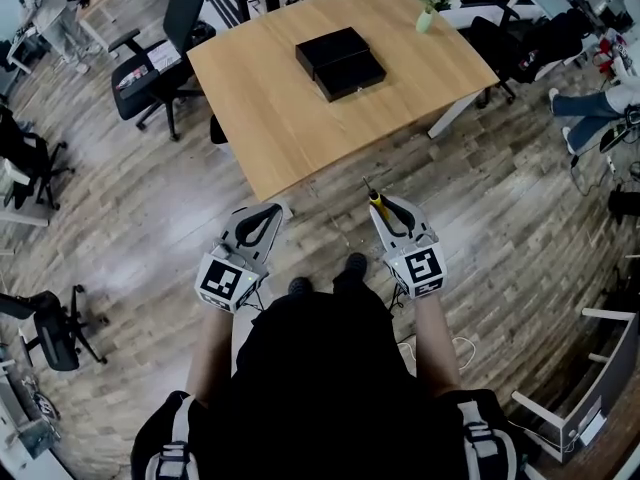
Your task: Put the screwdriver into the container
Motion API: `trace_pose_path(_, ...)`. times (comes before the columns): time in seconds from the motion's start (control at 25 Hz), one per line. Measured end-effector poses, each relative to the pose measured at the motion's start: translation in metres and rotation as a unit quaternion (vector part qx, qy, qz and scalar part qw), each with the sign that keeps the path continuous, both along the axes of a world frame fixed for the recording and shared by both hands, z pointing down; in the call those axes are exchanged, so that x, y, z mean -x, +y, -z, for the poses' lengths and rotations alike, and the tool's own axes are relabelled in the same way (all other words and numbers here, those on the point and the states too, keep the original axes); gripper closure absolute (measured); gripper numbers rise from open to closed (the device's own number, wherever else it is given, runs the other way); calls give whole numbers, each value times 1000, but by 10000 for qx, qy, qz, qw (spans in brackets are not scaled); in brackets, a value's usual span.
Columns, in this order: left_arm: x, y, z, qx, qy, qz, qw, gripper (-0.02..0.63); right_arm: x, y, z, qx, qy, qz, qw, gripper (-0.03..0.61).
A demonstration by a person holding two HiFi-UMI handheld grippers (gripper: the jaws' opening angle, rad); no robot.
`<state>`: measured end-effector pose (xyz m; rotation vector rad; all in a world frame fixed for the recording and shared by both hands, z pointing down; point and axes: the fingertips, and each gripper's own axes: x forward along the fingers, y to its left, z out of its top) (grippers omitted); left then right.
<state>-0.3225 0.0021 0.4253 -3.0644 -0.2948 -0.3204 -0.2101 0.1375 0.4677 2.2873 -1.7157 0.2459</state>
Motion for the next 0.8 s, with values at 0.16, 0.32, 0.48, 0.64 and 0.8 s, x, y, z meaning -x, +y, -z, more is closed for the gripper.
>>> trace_pose_path(0.16,-24,11,7,-61,125,74,9999,591,-28,9,1,2,-2,83,10000,492)
trace_pose_path(0.32,-48,22,8,-95,132,188,9997,591,-54,19,-2,4,-21,171,9999,492)
trace_pose_path(0.48,-69,32,9,-103,143,326,9993,591,-75,26,-5,-24,-15,298,9996,492)
trace_pose_path(0.64,-87,46,7,-135,144,428,9989,591,-95,35,-8,5,-27,436,9990,492)
trace_pose_path(0.8,-104,58,2,-112,96,559,9983,591,-115,40,-8,-20,7,577,9983,492)
